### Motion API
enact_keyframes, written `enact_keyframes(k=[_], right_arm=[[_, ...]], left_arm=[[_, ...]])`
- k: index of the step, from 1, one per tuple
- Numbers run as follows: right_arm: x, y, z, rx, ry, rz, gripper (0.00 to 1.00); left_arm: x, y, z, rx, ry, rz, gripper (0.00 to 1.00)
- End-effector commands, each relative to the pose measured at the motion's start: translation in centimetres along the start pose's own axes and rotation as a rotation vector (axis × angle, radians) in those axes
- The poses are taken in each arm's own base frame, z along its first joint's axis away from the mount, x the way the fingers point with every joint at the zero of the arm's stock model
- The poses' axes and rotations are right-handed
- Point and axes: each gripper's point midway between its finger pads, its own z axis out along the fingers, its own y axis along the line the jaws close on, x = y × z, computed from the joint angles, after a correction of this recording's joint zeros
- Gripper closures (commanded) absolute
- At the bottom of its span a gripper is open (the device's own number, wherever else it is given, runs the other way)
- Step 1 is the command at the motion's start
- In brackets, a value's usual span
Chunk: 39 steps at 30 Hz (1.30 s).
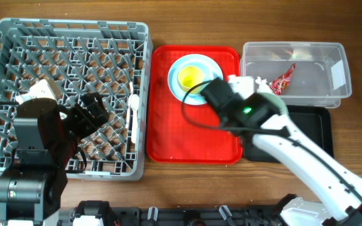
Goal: Sort waste into correct bins and load items into the dishwasher rack
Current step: 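Lift the bowl over the black tray and tip the rice out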
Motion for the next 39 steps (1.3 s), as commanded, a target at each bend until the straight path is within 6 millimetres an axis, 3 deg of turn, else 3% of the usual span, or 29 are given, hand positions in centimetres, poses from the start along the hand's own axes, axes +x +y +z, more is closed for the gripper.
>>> enact_keyframes(k=[1, 12, 15, 19, 28, 39], right_arm=[[-1.0, -2.9, -0.3, -0.037, 0.026, 0.109, 0.96], [-2.0, -5.2, 0.0, -0.429, 0.112, 0.091, 0.96], [-2.3, -4.6, -0.9, -0.665, 0.089, 0.079, 0.96], [-2.6, -5.6, -1.4, -0.831, 0.05, 0.121, 0.95], [-0.9, -8.8, 0.5, -0.997, -0.02, 0.29, 0.96], [-0.6, -9.8, 1.4, -1.219, -0.224, 0.447, 0.96]], left_arm=[[-0.5, -0.2, -0.4, 0.009, -0.016, -0.015, 0.0], [-0.5, -0.2, -0.4, 0.009, -0.016, -0.015, 0.0], [-0.5, -0.2, -0.4, 0.009, -0.016, -0.015, 0.0], [-0.5, -0.2, -0.4, 0.009, -0.016, -0.015, 0.0], [-0.5, -0.2, -0.4, 0.009, -0.016, -0.015, 0.0], [-0.5, -0.2, -0.4, 0.009, -0.015, -0.015, 0.0]])
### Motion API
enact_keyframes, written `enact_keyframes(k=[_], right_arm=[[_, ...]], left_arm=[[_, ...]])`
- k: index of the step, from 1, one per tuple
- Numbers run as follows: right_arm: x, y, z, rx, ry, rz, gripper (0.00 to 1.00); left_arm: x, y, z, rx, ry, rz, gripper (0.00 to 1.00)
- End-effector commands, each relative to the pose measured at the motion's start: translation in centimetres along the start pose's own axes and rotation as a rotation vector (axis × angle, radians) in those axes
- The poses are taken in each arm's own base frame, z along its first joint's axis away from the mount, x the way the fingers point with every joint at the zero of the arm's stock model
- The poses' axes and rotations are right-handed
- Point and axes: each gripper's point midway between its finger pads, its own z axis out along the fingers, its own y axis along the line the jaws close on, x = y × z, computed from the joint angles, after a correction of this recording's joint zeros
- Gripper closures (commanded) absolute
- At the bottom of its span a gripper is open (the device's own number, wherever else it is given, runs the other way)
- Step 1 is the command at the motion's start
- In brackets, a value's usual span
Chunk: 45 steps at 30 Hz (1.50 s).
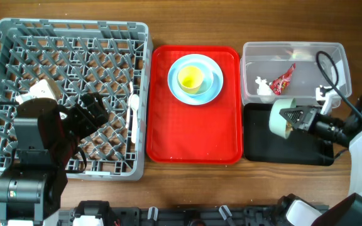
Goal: Sort waste into correct bins and load items into the dishwasher rack
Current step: 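Lift the bowl over the black tray and tip the rice out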
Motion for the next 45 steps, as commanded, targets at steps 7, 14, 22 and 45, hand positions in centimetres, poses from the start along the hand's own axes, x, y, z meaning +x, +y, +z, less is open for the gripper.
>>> enact_keyframes(k=[7, 14, 22, 45], right_arm=[[0.2, 2.5, -0.5, -0.325, -0.147, -0.003, 0.96], [-1.3, 2.9, -3.1, -0.427, -0.248, 0.08, 0.96], [-1.5, 2.5, -3.7, -0.425, -0.274, 0.105, 0.96], [-0.9, 2.6, -3.6, -0.456, -0.225, 0.324, 0.96]], left_arm=[[-0.5, -0.2, -0.4, 0.008, -0.016, -0.015, 0.0], [-0.5, -0.2, -0.4, 0.008, -0.015, -0.015, 0.0], [-0.5, -0.2, -0.4, 0.008, -0.016, -0.015, 0.0], [-0.5, -0.2, -0.4, 0.008, -0.015, -0.015, 0.0]])
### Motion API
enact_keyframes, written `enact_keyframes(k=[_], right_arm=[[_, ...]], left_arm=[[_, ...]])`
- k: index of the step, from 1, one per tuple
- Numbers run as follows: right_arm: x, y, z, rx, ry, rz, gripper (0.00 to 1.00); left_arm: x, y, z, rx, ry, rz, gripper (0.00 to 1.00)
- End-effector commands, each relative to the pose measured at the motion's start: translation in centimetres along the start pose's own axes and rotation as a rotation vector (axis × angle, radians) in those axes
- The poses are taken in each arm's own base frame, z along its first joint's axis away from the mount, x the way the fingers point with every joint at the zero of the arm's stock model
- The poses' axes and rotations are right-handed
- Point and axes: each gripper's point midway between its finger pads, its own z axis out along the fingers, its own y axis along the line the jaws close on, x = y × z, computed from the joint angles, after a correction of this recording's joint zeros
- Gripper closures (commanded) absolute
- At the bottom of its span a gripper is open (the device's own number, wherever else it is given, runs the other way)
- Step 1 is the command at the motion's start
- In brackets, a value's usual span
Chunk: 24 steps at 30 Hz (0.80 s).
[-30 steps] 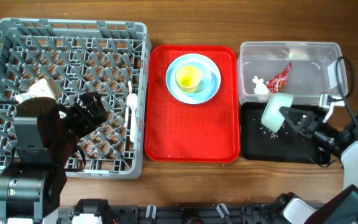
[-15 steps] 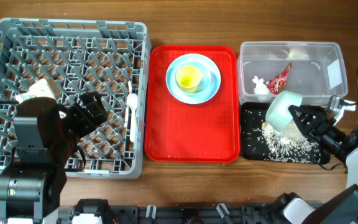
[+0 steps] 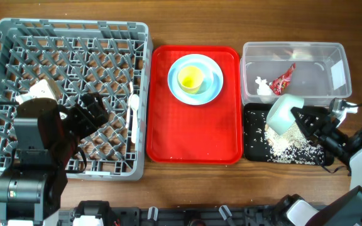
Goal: Sort waste into correct bins and load items into the dishwasher rack
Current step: 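Lift the bowl over the black tray and tip the rice out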
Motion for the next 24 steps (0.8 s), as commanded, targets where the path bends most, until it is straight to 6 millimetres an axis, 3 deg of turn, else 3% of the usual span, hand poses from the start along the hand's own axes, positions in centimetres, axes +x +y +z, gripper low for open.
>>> enact_keyframes(k=[1, 16, 18, 24], right_arm=[[0.1, 1.3, -0.1, -0.064, -0.005, 0.042, 0.96], [-0.4, 1.3, -0.1, -0.063, -0.003, 0.077, 0.96], [-0.1, 2.2, -0.2, -0.12, 0.003, 0.113, 0.96], [-1.1, 2.4, -0.2, -0.12, 0.012, 0.143, 0.96]], left_arm=[[-0.5, -0.2, -0.4, 0.008, -0.014, -0.015, 0.0], [-0.5, -0.2, -0.3, 0.008, -0.014, -0.015, 0.0], [-0.5, -0.2, -0.3, 0.008, -0.014, -0.015, 0.0], [-0.5, -0.2, -0.3, 0.008, -0.014, -0.015, 0.0]])
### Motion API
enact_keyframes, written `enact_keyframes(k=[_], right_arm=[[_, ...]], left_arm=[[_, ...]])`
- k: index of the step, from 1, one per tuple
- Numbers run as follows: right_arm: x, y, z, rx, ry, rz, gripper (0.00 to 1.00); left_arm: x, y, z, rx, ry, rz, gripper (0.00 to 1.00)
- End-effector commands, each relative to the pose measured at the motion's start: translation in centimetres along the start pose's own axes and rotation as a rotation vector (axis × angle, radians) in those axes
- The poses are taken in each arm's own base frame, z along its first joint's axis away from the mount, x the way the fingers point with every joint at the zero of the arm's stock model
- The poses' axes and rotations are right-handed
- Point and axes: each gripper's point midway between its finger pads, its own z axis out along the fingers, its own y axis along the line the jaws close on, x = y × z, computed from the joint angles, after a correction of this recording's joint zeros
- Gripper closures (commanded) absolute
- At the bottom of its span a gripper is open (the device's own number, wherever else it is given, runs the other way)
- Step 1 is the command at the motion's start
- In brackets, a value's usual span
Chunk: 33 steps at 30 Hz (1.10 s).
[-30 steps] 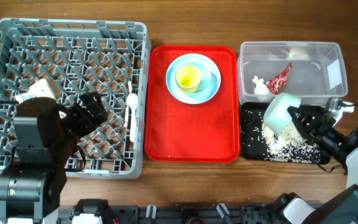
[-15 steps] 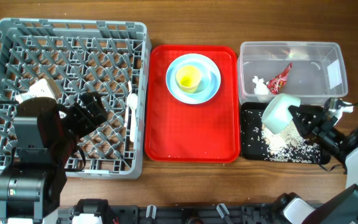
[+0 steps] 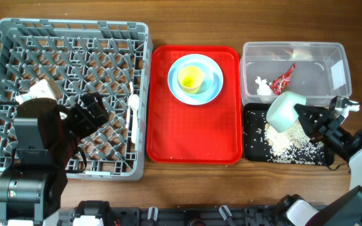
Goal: Sort waste into correct bins and load items into the dishwasher rack
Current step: 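Lift the bowl over the black tray and tip the rice out, then carry the empty bowl back and set it on the red tray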
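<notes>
My right gripper [image 3: 299,117] is shut on a pale green cup [image 3: 284,112], held tipped mouth-down over the black bin [image 3: 254,150]. White rice grains [image 3: 288,147] lie scattered in that bin. On the red tray [image 3: 193,135] a light blue plate [image 3: 213,88] carries a small yellow cup [image 3: 190,78]. The clear bin [image 3: 322,53] holds a red wrapper [image 3: 283,78] and a crumpled white scrap [image 3: 262,85]. The grey dishwasher rack [image 3: 68,44] has a white spoon [image 3: 132,116] at its right side. My left gripper [image 3: 96,110] hovers over the rack; whether its fingers are open is unclear.
A white object [image 3: 39,91] lies in the rack beside my left arm. Bare wooden tabletop [image 3: 181,182] runs along the front edge and behind the tray and bins.
The cup in my right gripper has shifted slightly up and right over the black bin. The rice pile looks about the same. The left arm has not moved.
First my right arm reached over the tray by the blue plate, and the black bin was bare. Then it held the pale cup on its side over the black bin. Later the cup was tipped and rice lay in the bin, as now.
</notes>
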Motion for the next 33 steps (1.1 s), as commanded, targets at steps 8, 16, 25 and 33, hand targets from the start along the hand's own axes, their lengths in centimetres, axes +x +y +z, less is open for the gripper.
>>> enact_keyframes(k=[8, 16, 25, 33], right_arm=[[-0.2, 1.6, -0.1, -0.062, 0.018, 0.089, 0.96], [-0.1, 1.5, -0.1, -0.06, 0.019, 0.143, 0.96], [-1.3, 1.0, -0.1, -0.012, 0.001, 0.061, 0.96], [-3.6, 0.5, -0.2, 0.111, -0.094, 0.069, 0.96]], left_arm=[[-0.5, -0.2, -0.3, 0.008, -0.014, -0.015, 0.0], [-0.5, -0.2, -0.3, 0.008, -0.014, -0.015, 0.0], [-0.5, -0.2, -0.3, 0.008, -0.014, -0.015, 0.0], [-0.5, -0.2, -0.3, 0.008, -0.014, -0.015, 0.0]])
